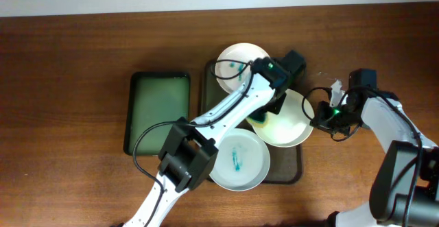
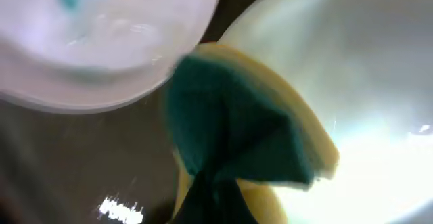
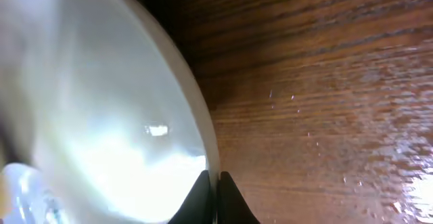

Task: Clean dirty plates on tray and stack at the side
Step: 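Scrub the held plate's stain with the sponge in left gripper, then return the sponge to the water tray with left gripper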

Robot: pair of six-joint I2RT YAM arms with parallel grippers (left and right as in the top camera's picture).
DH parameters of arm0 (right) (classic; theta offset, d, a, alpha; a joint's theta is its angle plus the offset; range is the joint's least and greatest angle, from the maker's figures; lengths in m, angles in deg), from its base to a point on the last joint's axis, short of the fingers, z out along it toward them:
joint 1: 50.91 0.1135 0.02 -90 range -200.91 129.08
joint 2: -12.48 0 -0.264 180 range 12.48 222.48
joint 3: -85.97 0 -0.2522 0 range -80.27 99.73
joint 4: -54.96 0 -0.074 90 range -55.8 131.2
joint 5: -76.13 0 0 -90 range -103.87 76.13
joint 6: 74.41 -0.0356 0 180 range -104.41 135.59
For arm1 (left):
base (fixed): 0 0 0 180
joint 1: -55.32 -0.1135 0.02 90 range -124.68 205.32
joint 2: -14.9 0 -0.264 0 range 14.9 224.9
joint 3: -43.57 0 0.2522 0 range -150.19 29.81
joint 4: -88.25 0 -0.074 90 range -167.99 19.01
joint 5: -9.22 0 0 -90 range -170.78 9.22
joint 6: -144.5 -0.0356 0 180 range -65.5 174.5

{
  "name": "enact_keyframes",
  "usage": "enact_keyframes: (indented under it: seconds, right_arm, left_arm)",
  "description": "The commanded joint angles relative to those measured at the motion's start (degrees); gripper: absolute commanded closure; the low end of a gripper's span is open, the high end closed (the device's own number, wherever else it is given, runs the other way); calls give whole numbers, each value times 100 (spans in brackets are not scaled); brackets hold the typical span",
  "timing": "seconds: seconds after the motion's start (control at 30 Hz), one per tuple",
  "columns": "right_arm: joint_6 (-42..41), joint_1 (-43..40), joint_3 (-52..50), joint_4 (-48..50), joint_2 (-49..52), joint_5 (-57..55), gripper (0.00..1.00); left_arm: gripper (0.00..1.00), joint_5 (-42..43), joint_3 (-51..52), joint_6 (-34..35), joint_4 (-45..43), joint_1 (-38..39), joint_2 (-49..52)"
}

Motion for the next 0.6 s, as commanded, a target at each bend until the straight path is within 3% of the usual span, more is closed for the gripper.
enact_keyframes:
  seconds: [0.0,0.1,0.23,0.33,0.5,0.57]
  right_arm:
    - [87,-37,0,-79,-610,33,96]
    - [-7,-4,0,-192,-997,-269,96]
    - [-612,638,26,-417,-1587,-1856,96]
    - [-1169,1620,48,-483,-2055,-3585,96]
    - [-1211,2983,101,-455,-2321,-5668,96]
    - [-905,3447,125,-133,-2321,-6126,96]
  left_arm:
    - [100,-9,-1554,-400,1342,-350,-46]
    - [100,-435,-2481,-417,2485,-769,-46]
    - [100,142,-2601,-1021,2573,-1427,-348]
    - [100,337,-2455,-1182,2575,-1864,-914]
    - [100,52,-105,-1246,2546,-2594,-2629]
    - [100,155,1440,-1102,1891,-2944,-3285]
